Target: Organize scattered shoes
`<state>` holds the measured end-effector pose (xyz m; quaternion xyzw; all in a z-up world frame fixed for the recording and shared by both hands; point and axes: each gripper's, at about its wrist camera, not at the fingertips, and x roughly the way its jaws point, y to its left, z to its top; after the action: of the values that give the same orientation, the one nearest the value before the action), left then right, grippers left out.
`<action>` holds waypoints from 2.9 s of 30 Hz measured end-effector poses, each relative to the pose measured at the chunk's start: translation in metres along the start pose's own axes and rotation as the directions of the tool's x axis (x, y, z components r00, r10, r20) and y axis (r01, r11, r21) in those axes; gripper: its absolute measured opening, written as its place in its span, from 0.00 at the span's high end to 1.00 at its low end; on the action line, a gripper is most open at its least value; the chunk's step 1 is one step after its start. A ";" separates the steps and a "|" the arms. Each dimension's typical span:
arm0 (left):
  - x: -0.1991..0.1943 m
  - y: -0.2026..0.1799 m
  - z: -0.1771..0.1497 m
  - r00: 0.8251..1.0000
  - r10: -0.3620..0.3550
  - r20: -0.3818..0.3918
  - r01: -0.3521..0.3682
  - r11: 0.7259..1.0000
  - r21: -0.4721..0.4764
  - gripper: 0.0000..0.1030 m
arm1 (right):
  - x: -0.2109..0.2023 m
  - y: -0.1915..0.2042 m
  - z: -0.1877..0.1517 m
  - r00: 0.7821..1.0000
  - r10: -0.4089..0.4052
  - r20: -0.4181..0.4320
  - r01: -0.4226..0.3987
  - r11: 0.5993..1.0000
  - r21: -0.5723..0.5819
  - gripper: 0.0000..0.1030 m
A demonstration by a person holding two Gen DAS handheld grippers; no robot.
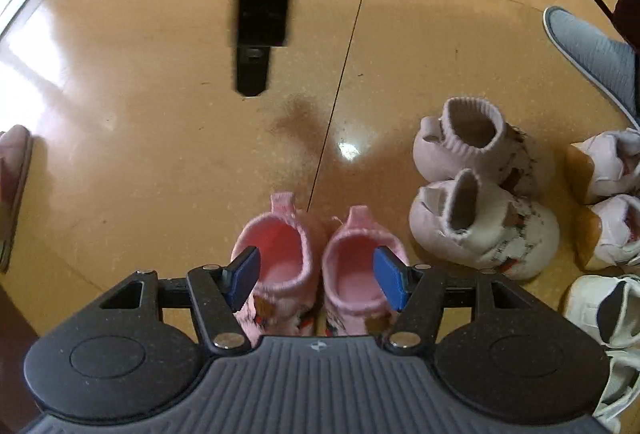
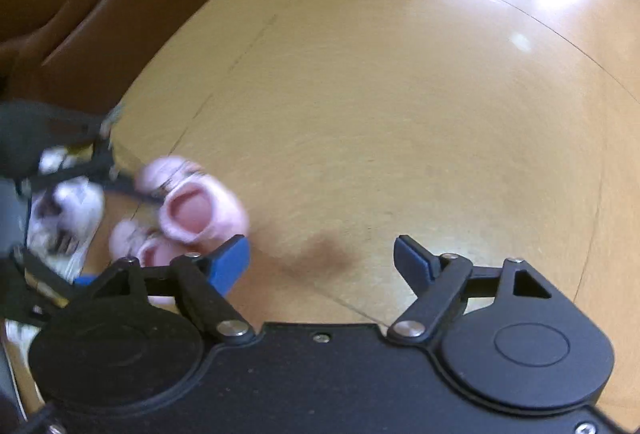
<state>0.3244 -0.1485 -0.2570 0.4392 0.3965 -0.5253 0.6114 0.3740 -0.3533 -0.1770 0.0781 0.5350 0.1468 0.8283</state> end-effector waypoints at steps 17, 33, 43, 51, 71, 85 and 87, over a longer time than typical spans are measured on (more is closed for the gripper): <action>0.026 0.014 -0.013 0.981 -0.014 -0.192 -0.033 0.970 -0.242 0.94 | 0.037 -0.032 -0.022 0.993 0.118 -0.016 -0.111 0.964 0.241 0.16; -0.058 -0.017 -0.074 0.999 -0.010 -0.054 -0.041 0.522 -0.852 0.94 | 0.019 -0.013 0.016 0.980 0.186 0.063 -0.196 0.946 0.256 0.15; -0.031 -0.054 -0.103 0.996 -0.024 -0.091 -0.075 0.374 -0.924 0.94 | 0.027 -0.020 0.003 0.983 0.178 0.038 -0.181 0.952 0.245 0.15; -0.009 -0.043 -0.104 0.991 0.003 -0.137 -0.133 0.277 -0.952 0.94 | 0.042 -0.023 -0.004 0.987 0.159 0.004 -0.154 0.954 0.256 0.15; -0.206 -0.154 -0.105 0.964 0.243 -0.112 -0.208 0.414 -0.886 0.22 | -0.046 0.047 0.009 0.983 0.183 0.033 -0.185 0.979 0.090 0.00; -0.377 -0.256 -0.130 0.842 0.534 0.074 -0.086 0.269 -0.959 0.22 | -0.174 0.139 -0.084 0.956 0.158 0.247 -0.146 0.987 -0.064 0.00; -0.378 -0.259 -0.133 0.837 0.536 0.109 -0.047 0.270 -0.962 0.20 | -0.202 0.165 -0.110 0.927 0.117 0.357 -0.063 0.985 -0.159 0.00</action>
<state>0.0137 0.0734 0.0297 -0.0502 0.3923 -0.1534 0.9056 0.1702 -0.2659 -0.0013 0.0681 0.3556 0.2060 0.9091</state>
